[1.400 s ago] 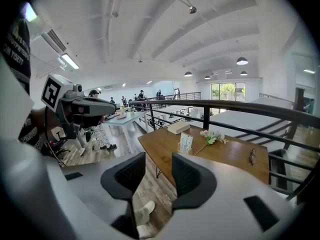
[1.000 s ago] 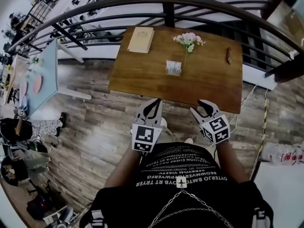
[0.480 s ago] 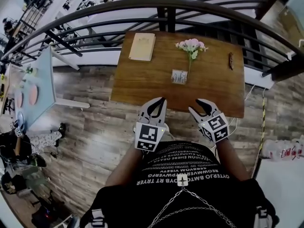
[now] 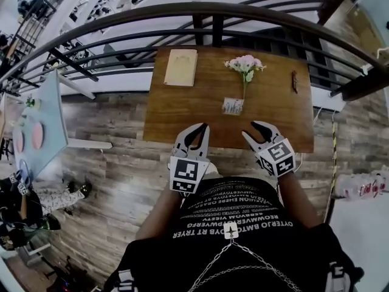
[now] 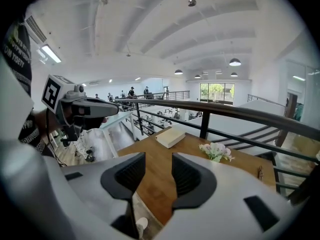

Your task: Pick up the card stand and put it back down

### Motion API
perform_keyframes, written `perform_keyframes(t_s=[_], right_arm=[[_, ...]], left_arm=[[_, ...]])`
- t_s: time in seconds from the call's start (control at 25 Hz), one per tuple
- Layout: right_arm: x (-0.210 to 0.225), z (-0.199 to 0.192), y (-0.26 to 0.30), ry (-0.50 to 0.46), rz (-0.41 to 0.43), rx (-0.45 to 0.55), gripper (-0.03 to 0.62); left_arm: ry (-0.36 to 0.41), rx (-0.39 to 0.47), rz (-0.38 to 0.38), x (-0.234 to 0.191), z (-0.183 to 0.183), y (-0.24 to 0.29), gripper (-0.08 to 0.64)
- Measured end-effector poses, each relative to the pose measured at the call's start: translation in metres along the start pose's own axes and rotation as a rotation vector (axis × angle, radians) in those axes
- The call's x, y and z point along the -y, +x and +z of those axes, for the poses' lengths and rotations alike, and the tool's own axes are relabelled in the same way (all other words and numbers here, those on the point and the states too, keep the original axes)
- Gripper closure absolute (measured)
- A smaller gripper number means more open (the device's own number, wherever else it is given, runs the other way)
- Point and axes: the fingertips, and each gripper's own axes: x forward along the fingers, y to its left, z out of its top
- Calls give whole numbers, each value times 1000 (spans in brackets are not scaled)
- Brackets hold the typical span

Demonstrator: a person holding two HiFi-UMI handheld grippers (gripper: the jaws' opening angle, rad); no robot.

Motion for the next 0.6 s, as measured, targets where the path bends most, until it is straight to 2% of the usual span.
perform_keyframes(t_s=[0.28, 0.6], right_arm=[[8, 0, 8, 24, -33, -6, 422], [36, -43, 27, 74, -35, -54, 420]], left_arm=[[-4, -7, -14, -14, -3, 5, 531], [2, -55, -77, 6, -13, 26, 531]])
